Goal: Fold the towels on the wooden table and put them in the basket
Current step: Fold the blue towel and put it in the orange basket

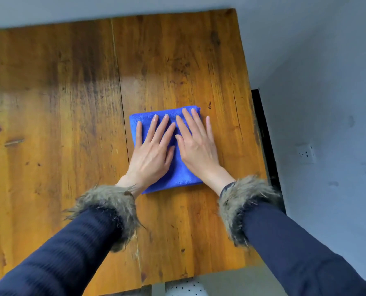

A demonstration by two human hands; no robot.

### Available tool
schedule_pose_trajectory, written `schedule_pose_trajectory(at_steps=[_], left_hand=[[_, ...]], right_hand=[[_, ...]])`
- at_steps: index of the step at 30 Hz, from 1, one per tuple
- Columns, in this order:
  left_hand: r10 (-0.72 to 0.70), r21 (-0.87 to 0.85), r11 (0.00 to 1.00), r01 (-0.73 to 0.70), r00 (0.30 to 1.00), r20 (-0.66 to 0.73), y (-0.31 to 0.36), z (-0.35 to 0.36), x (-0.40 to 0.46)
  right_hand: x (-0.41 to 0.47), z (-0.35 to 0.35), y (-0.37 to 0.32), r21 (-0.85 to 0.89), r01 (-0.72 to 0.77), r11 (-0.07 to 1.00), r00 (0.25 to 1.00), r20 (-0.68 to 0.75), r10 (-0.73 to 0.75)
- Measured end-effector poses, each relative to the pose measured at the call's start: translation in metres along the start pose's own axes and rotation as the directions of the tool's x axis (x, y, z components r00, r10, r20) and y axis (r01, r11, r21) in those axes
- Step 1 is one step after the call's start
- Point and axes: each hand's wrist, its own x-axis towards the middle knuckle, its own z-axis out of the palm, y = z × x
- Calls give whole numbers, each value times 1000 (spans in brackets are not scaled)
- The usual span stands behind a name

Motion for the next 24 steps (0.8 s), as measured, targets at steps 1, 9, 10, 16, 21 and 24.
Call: schedule_pose_trajectory(at_steps=[1,9,10,16,21,24], left_hand=[[-23,-11,1000,23,999,-24,-3,2,-1],[4,27,1000,-4,1000,-22,-18,5,-6],[-1,23,1000,2,999,-33,-17,3,-5],[-18,27,999,19,999,-42,-15,9,0],[-4,36,999,6,1000,-30,-15,12,0],[-14,-70,997,11,999,-45,-16,7,-5]], right_hand=[[0,8,3,-30,-1,1000,1000,28,1],[-5,12,19,-25,-74,997,997,25,74],[-4,10,16,-24,-70,997,998,11,70],[-5,18,11,-44,-13,999,999,38,14],[-7,23,17,-10,-9,1000,1000,30,9],[-9,19,14,26,-25,999,1000,12,24]])
